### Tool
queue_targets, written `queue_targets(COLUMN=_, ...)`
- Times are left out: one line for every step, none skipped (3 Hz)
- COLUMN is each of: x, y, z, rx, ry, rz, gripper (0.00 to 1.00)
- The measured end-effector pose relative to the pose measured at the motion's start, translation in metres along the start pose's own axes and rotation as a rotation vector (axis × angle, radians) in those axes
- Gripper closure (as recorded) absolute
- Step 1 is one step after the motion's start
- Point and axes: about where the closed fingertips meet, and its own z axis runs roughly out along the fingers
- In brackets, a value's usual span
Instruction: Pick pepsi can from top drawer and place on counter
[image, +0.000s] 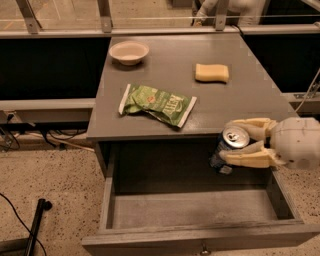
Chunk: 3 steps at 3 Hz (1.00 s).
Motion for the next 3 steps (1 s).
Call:
queue_targets(x=-0.014, y=-0.029, z=-0.025, rx=0.004, ry=0.005, rz=0.008, gripper=1.0)
queue_targets(x=-0.028, y=-0.07, z=-0.027, rx=0.025, ry=0.012, rz=0.014, gripper=1.0)
queue_targets(x=-0.035, y=-0.101, z=-0.016, rx=0.05, ry=0.009, rz=0.04, gripper=1.0)
